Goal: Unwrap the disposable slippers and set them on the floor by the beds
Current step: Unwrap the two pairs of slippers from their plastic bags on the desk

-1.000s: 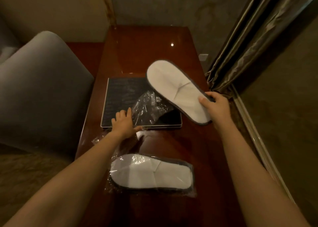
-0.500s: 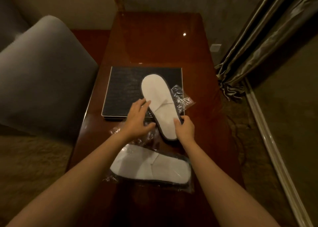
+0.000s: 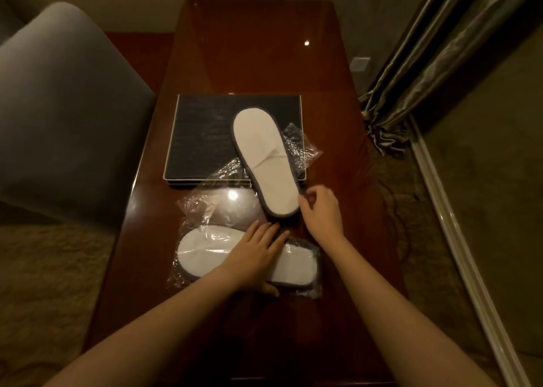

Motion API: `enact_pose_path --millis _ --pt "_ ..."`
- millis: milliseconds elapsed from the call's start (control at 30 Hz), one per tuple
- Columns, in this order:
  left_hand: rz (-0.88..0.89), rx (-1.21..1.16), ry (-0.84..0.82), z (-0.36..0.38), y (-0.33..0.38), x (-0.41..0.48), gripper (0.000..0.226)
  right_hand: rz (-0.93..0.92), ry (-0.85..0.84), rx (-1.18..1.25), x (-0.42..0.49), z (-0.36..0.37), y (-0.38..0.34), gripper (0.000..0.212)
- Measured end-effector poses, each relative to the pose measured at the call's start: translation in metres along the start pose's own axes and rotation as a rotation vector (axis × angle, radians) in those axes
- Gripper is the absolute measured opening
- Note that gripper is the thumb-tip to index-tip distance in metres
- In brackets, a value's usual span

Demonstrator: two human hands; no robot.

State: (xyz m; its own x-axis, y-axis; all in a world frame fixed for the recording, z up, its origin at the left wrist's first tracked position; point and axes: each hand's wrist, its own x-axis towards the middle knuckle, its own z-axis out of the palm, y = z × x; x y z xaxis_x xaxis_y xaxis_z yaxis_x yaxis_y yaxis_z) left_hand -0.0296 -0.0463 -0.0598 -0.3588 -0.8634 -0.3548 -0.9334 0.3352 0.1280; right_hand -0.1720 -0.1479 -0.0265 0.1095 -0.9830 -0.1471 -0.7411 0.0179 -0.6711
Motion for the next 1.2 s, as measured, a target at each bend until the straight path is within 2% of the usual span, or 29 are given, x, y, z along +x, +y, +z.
enact_pose_path --millis 100,200,333,467,567,667,733,800,967,1067,1133,1200 --pt "-0.012 0.001 0.064 -0.002 0.003 0.000 0.110 0.017 -0.081 -0.166 -0.051 -0.006 0.031 0.025" --pt "-0.011 -0.032 0.073 -0.004 0.006 -0.003 0.106 0.040 -0.141 -0.182 -0.089 -0.002 0.048 0.035" --pt "-0.047 -0.083 0.082 -0.007 0.014 -0.010 0.106 0.035 -0.003 -0.122 -0.096 -0.005 0.044 0.024" --pt "-0.072 -0.099 0.144 -0.019 0.016 -0.022 0.105 -0.072 0.111 -0.103 -0.095 -0.015 0.034 0.011" --pt "-0.102 -0.125 0.218 -0.035 0.015 -0.032 0.105 -0.009 0.214 0.103 -0.087 -0.028 0.029 0.012" --pt "-0.148 -0.198 0.289 -0.055 0.013 -0.040 0.106 0.192 0.273 0.466 -0.078 -0.039 0.027 0.011" --pt "-0.161 -0.206 0.314 -0.066 0.012 -0.044 0.107 0.289 0.227 0.575 -0.076 -0.041 0.025 0.012" --pt "-0.186 -0.196 0.335 -0.073 0.009 -0.049 0.107 0.308 0.149 0.590 -0.075 -0.046 0.020 0.020" --pt "-0.226 -0.213 0.408 -0.087 -0.002 -0.067 0.106 0.096 -0.023 0.403 -0.079 -0.072 0.002 0.021" --pt "-0.262 -0.291 0.437 -0.097 -0.002 -0.075 0.106 -0.001 -0.060 0.502 -0.083 -0.079 -0.005 0.011" --pt "-0.285 -0.354 0.474 -0.102 -0.001 -0.079 0.105 0.070 -0.053 0.646 -0.084 -0.082 -0.004 0.010" --pt "-0.261 -0.298 0.472 -0.106 0.001 -0.082 0.104 0.156 -0.123 0.646 -0.086 -0.081 -0.003 0.016"
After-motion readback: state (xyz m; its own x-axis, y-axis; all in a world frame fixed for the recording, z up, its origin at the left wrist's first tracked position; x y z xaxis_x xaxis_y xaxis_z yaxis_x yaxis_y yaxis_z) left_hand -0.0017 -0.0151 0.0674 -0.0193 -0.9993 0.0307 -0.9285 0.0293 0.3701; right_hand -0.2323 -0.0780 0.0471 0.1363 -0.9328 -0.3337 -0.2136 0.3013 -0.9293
